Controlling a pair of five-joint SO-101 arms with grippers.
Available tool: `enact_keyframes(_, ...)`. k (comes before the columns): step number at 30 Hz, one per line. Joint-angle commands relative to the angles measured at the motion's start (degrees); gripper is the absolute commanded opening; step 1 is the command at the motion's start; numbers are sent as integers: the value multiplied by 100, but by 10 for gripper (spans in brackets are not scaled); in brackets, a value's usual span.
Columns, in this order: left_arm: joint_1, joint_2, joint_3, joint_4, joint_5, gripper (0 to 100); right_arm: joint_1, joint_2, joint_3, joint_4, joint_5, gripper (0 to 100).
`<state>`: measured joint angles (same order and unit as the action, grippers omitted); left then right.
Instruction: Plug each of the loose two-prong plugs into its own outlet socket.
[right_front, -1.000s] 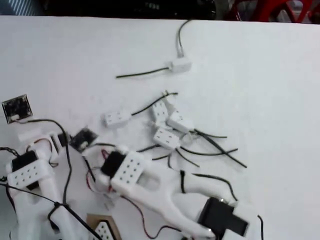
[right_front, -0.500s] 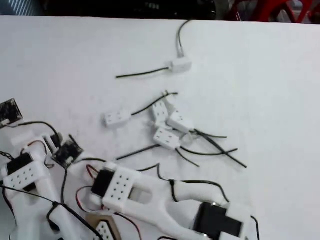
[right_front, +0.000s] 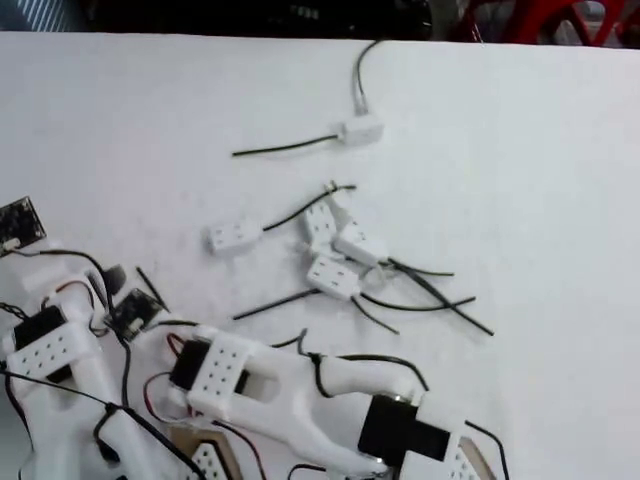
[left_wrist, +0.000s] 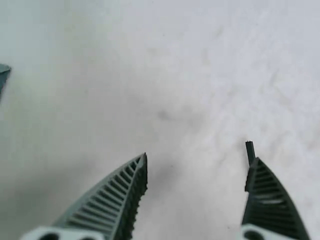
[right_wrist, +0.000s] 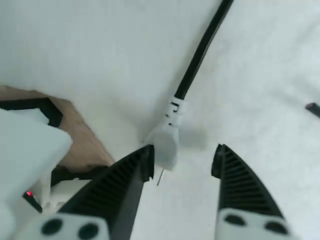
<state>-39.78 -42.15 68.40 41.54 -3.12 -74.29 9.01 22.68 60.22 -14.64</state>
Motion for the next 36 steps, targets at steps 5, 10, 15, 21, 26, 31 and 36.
enact_keyframes(5,-22,-154,-273,-141,18,313,-409,110,-105,-75,-9,197)
enact_keyframes(10,-22,-154,-273,-141,18,313,-409,136,-105,-84,-9,197)
enact_keyframes(15,-40,-154,-273,-141,35,313,-409,75,-97,-4,-9,197)
enact_keyframes(21,-101,-154,-281,-141,53,313,-391,-180,-185,110,-62,197)
enact_keyframes(26,-198,-154,-334,-176,237,313,-391,-435,-167,110,-396,197)
enact_keyframes(31,-207,-154,-352,-185,457,315,-356,-365,-167,101,-457,197)
enact_keyframes(36,-207,-154,-352,-185,466,315,48,-409,-167,92,-466,197)
